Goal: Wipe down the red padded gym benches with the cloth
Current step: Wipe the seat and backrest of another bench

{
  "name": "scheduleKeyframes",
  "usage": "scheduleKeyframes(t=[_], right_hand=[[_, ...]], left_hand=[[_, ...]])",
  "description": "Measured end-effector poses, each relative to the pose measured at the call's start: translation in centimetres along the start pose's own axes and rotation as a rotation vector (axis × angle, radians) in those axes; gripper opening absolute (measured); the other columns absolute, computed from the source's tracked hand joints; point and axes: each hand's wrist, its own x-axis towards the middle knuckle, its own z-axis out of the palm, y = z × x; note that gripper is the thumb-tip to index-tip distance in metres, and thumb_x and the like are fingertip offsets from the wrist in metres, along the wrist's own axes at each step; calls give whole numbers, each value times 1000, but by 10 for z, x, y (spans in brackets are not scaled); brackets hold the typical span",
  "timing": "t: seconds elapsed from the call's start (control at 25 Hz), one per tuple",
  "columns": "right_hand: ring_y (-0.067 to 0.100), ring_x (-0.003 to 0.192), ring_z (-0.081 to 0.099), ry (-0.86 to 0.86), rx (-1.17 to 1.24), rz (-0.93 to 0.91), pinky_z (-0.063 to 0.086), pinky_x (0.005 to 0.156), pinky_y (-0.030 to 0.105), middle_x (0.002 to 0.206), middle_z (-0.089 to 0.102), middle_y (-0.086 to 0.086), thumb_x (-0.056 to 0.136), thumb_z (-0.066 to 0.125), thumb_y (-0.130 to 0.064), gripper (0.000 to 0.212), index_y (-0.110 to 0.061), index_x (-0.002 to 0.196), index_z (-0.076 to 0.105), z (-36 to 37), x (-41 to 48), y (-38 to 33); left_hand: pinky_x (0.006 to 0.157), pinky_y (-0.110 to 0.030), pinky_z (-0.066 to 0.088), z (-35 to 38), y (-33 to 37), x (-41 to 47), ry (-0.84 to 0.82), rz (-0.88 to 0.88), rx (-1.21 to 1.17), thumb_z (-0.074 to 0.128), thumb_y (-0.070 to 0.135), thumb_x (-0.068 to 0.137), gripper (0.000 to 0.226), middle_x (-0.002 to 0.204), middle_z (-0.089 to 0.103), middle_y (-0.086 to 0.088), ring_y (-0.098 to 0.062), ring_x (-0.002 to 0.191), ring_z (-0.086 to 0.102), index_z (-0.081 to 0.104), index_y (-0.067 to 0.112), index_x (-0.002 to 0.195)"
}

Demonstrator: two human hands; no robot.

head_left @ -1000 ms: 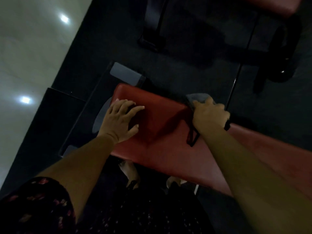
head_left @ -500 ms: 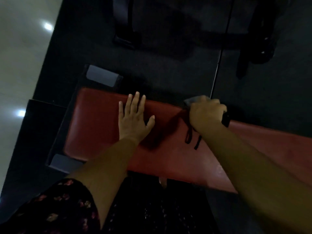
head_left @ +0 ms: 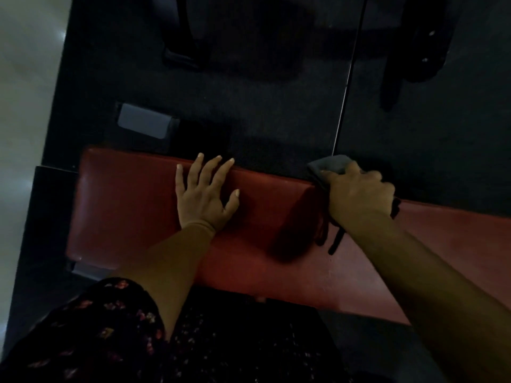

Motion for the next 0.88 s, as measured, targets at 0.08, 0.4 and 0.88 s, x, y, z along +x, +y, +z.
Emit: scheduleKeyframes(t=[0.08, 0.4, 0.88], right_hand=[[40, 115, 46, 5, 41, -32, 47, 86, 51, 137, 39, 10, 98, 47, -31, 46, -34, 144, 40, -7, 4, -17], [35, 108, 47, 109, 137, -86, 42, 75, 40, 142, 33, 1, 99, 46, -32, 58, -53, 147, 21, 22, -11, 21], [36, 114, 44, 115, 210, -52, 41, 82, 42, 139, 37, 0, 100, 44, -32, 48, -55, 141, 34, 35, -8, 63]], left_hand=[[118, -52, 2, 0, -2, 1, -18, -9, 7, 35, 57, 87, 64, 148, 46, 0, -26, 146, 25, 41, 32, 146], [118, -54, 2, -1, -3, 1, -9, -15, 7, 35, 57, 87, 64, 148, 46, 1, -26, 146, 25, 42, 32, 146], [117, -59, 12, -17, 13, 4, -67, -41, -34, 34, 54, 85, 73, 149, 46, -13, -35, 146, 27, 47, 15, 145]])
